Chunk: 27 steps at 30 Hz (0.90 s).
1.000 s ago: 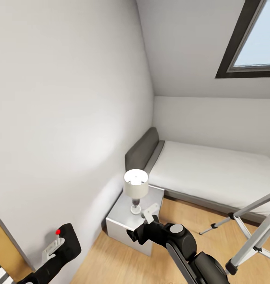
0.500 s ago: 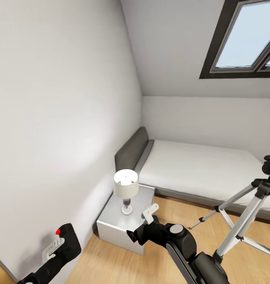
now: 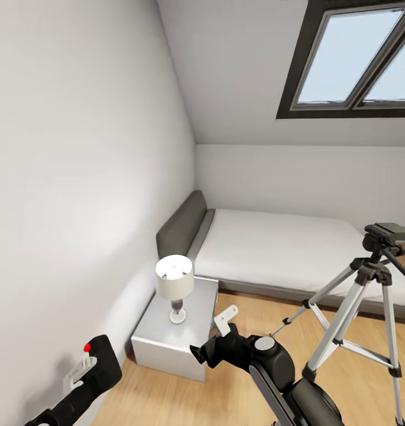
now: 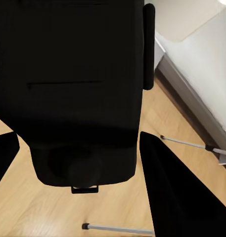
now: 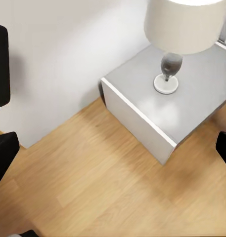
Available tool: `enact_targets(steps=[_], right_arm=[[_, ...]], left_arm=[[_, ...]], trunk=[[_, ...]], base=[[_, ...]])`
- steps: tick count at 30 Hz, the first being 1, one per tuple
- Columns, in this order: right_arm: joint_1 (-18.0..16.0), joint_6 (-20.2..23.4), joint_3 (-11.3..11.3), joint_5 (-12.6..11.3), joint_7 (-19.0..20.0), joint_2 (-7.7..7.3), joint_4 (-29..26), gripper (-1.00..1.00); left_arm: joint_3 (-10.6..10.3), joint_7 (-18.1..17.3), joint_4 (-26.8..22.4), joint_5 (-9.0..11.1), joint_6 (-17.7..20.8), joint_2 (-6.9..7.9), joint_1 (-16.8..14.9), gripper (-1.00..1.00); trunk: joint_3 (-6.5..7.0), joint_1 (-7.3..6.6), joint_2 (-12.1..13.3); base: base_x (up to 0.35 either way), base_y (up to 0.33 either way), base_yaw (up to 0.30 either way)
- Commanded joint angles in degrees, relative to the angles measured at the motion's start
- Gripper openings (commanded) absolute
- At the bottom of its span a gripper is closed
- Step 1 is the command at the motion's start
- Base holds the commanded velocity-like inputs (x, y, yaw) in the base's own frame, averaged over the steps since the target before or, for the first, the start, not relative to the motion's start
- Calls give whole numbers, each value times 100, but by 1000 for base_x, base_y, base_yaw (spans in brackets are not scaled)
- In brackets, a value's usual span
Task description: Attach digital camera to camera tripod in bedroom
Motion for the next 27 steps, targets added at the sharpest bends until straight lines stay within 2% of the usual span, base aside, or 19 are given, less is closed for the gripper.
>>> enact_targets(steps=[1, 10, 14, 20, 27], right_arm=[[-8, 24, 6, -17, -2, -3, -4, 100], [-8, 24, 6, -18, -2, -2, -4, 100], [-8, 22, 6, -19, -2, -3, -4, 100], [-8, 21, 6, -19, -2, -2, -4, 100], [-8, 31, 6, -20, -2, 2, -4, 100]], left_arm=[[13, -20, -5, 16, 39, -1, -3, -100], [7, -20, -13, 16, 39, -6, -4, -100], [-112, -13, -11, 15, 39, -2, -5, -100], [-137, -11, -10, 16, 39, -1, -6, -100], [-145, -12, -10, 16, 39, -1, -4, -100]], trunk=[[-10, 2, -9], [-10, 2, -9], [-10, 2, -9], [-10, 2, -9], [-10, 2, -9]], base=[[0, 142, -211], [0, 57, -211], [0, 9, -212], [0, 3, -206], [0, 187, -164]])
